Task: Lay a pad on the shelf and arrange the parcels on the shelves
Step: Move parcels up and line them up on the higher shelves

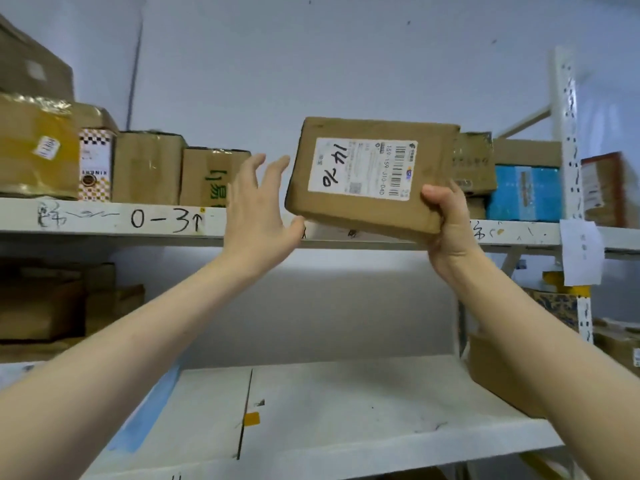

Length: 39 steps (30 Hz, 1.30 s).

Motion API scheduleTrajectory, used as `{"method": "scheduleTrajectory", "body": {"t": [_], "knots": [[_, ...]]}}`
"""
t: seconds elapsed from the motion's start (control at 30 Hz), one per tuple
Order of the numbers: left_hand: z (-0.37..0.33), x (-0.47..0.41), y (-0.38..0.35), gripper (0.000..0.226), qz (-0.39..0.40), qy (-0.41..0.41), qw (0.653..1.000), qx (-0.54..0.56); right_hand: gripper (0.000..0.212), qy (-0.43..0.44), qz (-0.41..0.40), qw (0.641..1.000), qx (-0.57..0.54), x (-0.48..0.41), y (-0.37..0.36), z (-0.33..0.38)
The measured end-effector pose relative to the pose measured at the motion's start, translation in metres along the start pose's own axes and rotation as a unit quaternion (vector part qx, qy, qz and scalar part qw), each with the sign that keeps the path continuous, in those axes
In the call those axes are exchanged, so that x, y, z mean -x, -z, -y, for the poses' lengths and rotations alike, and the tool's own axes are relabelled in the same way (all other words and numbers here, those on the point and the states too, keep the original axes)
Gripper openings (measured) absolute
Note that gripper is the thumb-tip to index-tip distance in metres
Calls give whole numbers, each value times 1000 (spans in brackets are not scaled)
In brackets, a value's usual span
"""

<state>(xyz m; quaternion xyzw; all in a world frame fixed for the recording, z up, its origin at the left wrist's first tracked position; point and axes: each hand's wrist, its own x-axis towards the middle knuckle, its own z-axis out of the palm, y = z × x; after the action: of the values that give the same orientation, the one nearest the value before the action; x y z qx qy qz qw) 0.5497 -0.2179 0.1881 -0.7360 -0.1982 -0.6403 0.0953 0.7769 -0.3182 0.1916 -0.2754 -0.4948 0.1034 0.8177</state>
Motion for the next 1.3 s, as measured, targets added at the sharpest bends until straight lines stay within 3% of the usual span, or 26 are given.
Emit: {"method": "scheduleTrajectory", "body": {"t": [0.17,0.27,0.33,0.53,0.73,1.07,1.17,1.3], "knots": [[13,-3,-7,76,38,68,996,-38,116,91,-76,988,96,-33,-51,1],[21,-9,-6,75,70,105,990,-59,116,156,-97,948,260,-53,-85,-13],[27,-13,-5,73,83,121,987,-58,116,169,-98,930,311,-65,-106,-25],[32,-15,-13,66,95,97,988,-75,112,118,-141,821,541,-91,-128,-75],[32,-11,-30,61,114,71,988,-73,113,94,-142,782,600,-102,-121,-93],[31,-4,-54,60,139,64,985,-85,102,82,-123,746,649,-115,-115,-107],[30,-2,-58,60,149,73,983,-74,79,66,-111,756,642,-114,-110,-106],[27,2,-68,59,143,66,986,-48,44,125,-120,784,596,-99,-95,-115]]}}
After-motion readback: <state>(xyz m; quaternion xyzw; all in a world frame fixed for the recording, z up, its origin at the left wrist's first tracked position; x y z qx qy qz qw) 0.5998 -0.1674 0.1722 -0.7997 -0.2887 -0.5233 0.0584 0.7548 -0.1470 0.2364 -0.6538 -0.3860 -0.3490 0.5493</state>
